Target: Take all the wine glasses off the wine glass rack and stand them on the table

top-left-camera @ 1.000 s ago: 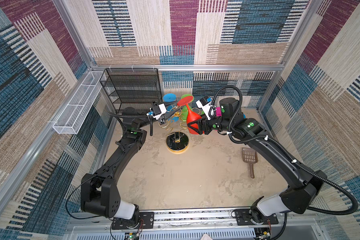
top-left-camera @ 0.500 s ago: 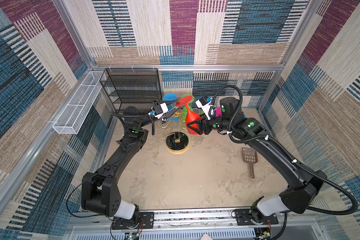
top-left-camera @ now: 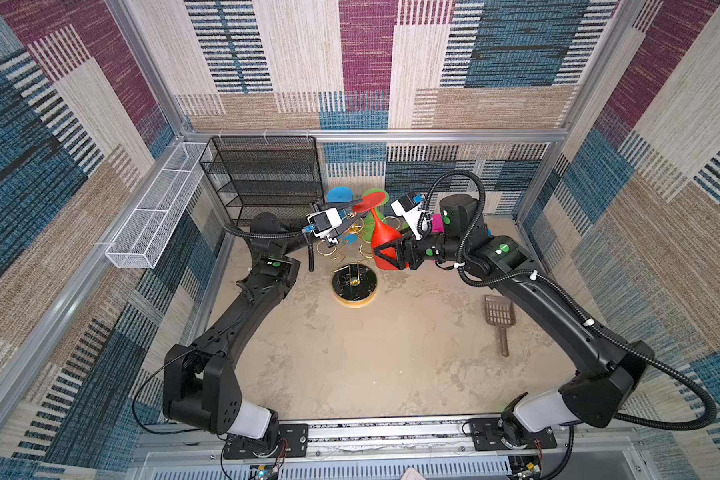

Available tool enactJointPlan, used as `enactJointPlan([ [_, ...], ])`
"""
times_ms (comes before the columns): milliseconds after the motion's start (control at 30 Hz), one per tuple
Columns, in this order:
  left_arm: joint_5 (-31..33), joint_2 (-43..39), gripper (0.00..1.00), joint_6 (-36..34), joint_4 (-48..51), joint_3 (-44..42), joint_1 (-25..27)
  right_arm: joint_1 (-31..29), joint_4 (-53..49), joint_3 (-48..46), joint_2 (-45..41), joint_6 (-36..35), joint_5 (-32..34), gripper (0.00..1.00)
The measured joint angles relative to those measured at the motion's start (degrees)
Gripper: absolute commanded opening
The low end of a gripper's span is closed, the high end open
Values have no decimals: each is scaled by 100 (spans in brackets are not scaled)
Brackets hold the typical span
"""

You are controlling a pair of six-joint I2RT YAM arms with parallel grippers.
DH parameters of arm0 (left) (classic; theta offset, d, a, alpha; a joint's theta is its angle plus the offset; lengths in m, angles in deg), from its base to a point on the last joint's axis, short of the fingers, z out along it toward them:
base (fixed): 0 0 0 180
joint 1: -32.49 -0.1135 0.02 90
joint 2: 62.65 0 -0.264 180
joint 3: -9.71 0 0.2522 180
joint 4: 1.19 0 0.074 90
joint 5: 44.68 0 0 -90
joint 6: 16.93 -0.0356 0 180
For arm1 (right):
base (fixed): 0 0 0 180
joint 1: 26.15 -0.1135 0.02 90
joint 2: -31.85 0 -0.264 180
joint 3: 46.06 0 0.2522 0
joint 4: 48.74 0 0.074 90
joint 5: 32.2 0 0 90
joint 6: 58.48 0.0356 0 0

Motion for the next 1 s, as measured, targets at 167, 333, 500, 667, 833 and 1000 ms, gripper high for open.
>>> enactJointPlan([
  [167, 7, -11, 10, -170, -35, 2, 9, 0, -15, 0, 0, 50, -59, 49],
  [333, 13, -24, 0, -452, -33, -20, -7, 13, -2, 0, -26, 146, -153, 57],
  [500, 42, -44, 0, -487, -37, -46, -4, 11, 2, -26, -63, 170, -186, 73],
  [667, 144, -76, 0, -459, -31, -74, -2, 11, 157, -87, -199, 181, -177, 91],
  [833, 240, -125, 0, -413, -31, -142, 15, 13, 411, -216, -367, 212, -168, 98],
  [1000, 481, -299, 0, -267, 195, -188, 22, 101, 671, -474, -682, 352, -138, 99],
])
